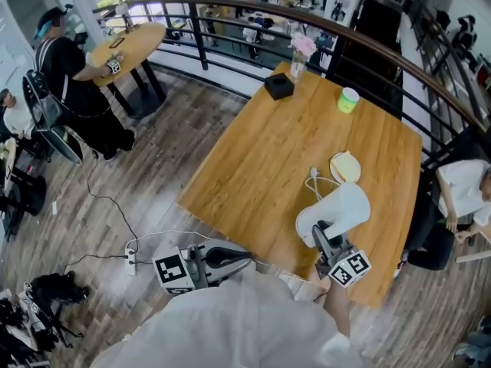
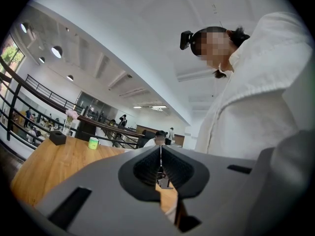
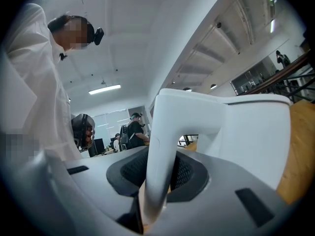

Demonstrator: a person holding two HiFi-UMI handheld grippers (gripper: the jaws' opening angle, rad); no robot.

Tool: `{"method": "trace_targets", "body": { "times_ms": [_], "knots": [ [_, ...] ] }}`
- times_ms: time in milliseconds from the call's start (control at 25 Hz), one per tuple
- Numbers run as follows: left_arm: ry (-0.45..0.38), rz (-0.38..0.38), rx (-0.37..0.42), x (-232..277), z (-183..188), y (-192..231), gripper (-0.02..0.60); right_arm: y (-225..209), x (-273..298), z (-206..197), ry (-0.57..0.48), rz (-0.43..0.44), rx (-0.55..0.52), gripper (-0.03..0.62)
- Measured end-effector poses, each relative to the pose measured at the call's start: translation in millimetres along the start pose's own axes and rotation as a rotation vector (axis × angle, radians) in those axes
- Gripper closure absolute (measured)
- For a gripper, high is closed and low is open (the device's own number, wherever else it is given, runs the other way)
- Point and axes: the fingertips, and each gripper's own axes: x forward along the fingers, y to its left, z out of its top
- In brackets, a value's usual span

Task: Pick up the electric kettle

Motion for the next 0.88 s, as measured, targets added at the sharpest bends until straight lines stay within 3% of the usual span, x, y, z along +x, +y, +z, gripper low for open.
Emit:
{"method": "trace_targets", "body": {
  "times_ms": [400,880],
  "knots": [
    [-0.010,-0.038,0.000,0,0,-2,0.573,10,-10,13,-0.006,-0.027,0.016,0.510],
    [-0.017,-0.116,0.010,15,2,-11,0.572,69,-28,75,-0.050,0.026,-0.080,0.502]
  ]
}}
